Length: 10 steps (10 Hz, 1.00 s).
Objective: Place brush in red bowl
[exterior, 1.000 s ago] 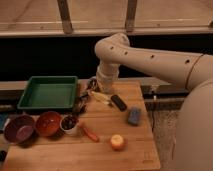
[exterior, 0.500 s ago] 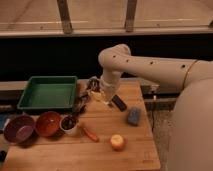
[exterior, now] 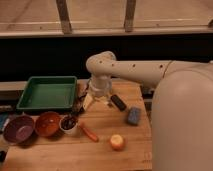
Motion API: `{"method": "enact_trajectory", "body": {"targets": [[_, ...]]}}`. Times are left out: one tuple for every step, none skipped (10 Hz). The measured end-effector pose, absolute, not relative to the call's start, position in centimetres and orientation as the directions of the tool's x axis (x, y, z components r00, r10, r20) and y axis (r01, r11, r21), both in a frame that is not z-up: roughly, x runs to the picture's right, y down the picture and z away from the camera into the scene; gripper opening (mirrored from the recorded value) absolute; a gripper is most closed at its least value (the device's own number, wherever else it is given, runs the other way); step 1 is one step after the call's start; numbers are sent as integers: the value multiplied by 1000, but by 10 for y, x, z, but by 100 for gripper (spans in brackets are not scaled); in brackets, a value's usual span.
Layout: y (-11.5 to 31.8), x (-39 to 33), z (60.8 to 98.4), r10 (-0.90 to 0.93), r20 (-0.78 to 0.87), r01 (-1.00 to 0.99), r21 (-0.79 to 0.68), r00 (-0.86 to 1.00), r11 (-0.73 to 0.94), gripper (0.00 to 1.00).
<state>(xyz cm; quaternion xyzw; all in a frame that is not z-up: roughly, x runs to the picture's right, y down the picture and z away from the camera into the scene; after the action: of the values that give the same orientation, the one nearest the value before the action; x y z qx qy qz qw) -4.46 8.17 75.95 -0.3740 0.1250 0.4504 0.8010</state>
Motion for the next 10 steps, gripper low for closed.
{"method": "enact_trajectory", "body": {"targets": [[81,-49,759,631,-531,-812,-491,565,314,80],[80,-41,759,639,-536,-822,-480,552,307,80],[80,-32,761,645,-544,-831,-469,537,297,80],[83,-28,763,643,-544,-830,-471,539,298,80],[86,-29,764,639,-539,-824,-479,549,303,80],[88,-37,767,630,-526,-807,-497,572,318,80],[89,-50,770,619,-510,-788,-517,597,334,80],[88,-66,775,609,-494,-769,-536,620,348,80],[86,-88,782,598,-476,-747,-556,645,364,80],[83,-108,789,584,-460,-726,-573,669,381,80]]}}
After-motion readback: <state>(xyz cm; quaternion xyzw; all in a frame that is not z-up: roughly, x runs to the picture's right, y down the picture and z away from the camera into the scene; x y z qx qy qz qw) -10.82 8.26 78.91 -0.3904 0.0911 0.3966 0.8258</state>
